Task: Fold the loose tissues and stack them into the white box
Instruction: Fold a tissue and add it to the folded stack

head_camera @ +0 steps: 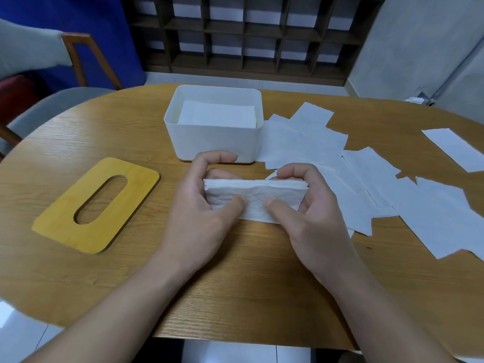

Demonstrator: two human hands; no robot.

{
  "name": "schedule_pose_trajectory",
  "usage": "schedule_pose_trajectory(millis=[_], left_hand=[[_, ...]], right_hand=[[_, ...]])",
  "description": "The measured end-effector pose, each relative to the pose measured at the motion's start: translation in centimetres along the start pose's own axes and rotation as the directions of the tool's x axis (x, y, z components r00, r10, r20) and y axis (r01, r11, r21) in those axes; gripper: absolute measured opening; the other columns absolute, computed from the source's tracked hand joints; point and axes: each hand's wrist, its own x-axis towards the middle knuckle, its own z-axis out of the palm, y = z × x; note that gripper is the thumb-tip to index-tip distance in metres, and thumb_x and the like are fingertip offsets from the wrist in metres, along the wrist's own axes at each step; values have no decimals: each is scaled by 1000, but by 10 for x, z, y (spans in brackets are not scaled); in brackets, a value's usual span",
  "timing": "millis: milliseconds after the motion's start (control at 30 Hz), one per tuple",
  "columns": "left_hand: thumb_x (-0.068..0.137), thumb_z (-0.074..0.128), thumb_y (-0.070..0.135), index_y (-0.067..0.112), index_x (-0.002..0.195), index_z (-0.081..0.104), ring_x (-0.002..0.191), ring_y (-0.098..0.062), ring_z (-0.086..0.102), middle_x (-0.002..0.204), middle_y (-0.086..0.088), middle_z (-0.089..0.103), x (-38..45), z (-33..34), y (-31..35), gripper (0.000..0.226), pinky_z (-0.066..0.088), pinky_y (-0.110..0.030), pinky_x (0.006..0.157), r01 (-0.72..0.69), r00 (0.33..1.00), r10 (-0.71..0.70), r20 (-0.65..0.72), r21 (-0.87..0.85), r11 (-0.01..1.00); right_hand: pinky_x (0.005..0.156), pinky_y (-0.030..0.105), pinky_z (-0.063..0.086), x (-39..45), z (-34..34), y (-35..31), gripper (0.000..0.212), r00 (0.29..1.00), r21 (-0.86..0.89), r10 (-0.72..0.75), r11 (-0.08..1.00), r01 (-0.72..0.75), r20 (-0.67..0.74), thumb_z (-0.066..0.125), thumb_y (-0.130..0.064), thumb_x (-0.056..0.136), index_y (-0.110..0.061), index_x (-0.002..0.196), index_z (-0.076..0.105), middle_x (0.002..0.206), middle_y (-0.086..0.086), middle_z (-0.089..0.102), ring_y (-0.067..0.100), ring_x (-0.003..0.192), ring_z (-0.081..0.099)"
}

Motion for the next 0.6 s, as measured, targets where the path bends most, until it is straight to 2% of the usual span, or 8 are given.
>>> schedule_pose_trajectory(millis=[67, 167, 233, 333, 367, 467, 533, 600], left_hand=[[89, 80, -10, 26, 133, 64, 87, -22, 72, 101, -6, 76, 0, -1, 0, 59, 59, -39, 82, 3, 1000, -3, 2, 13, 1000], [90, 80, -9, 26, 130, 66, 87, -21, 73, 100, -5, 78, 1, -1, -2, 55, 59, -39, 84, 3, 1000, -3, 25, 28, 1000], [90, 82, -5, 26, 125, 69, 83, -19, 72, 98, -3, 77, 0, -2, -3, 49, 57, -35, 81, -4, 1000, 3, 21, 41, 999], [86, 81, 9, 26, 116, 71, 78, -21, 68, 96, -5, 74, 1, -4, -5, 36, 55, -36, 74, 7, 1000, -7, -1, 31, 999], [85, 79, 10, 25, 115, 70, 79, -26, 68, 97, -8, 74, 1, -4, -5, 34, 56, -40, 74, 19, 1000, -19, -9, 8, 1000], [92, 80, 1, 23, 124, 64, 88, -33, 77, 102, -7, 80, 3, -6, -2, 42, 62, -54, 80, 75, 997, -76, -7, -68, 995], [98, 78, 3, 27, 136, 54, 90, -26, 81, 102, -1, 84, 4, -10, 0, 51, 64, -53, 82, 74, 997, -75, 17, 48, 996], [98, 79, 15, 34, 138, 45, 78, -15, 77, 93, 7, 80, 4, -15, 1, 56, 60, -43, 77, 18, 999, -27, 28, 279, 960]], right_hand=[[88, 64, 61, 1, 0, -1, 40, 1000, 12, -4, 1000, 4, -5, 77, -23, 90, -34, 125, 61, 111, 5, 74, 32, 101, 75], [90, 58, 62, -1, 0, 0, 39, 1000, -23, -21, 1000, 21, 8, 78, -16, 95, -32, 125, 61, 112, 1, 73, 25, 102, 74], [84, 46, 62, -2, 0, 1, 37, 999, -53, -33, 998, 34, 9, 78, -14, 97, -31, 125, 61, 109, -2, 73, 19, 96, 74], [66, 23, 54, -2, -2, -1, 31, 1000, -129, -27, 991, 26, -2, 79, -20, 100, -32, 123, 62, 90, -18, 73, 6, 76, 71], [65, 23, 57, -2, -4, -2, 29, 1000, -127, -10, 992, 11, 8, 79, -20, 100, -32, 122, 64, 89, -20, 75, 4, 77, 73], [79, 45, 68, -2, -9, -5, 21, 999, -32, 20, 999, -19, 27, 78, -13, 101, -23, 118, 71, 105, -8, 83, 14, 95, 82], [75, 51, 67, 0, -11, -6, 23, 999, 6, 41, 999, -40, -7, 78, -10, 101, -21, 121, 71, 111, -5, 84, 20, 95, 82], [66, 45, 63, 4, -11, -5, 28, 996, -9, 59, 998, -59, -61, 78, -11, 101, -24, 124, 69, 111, -7, 84, 20, 83, 79]])
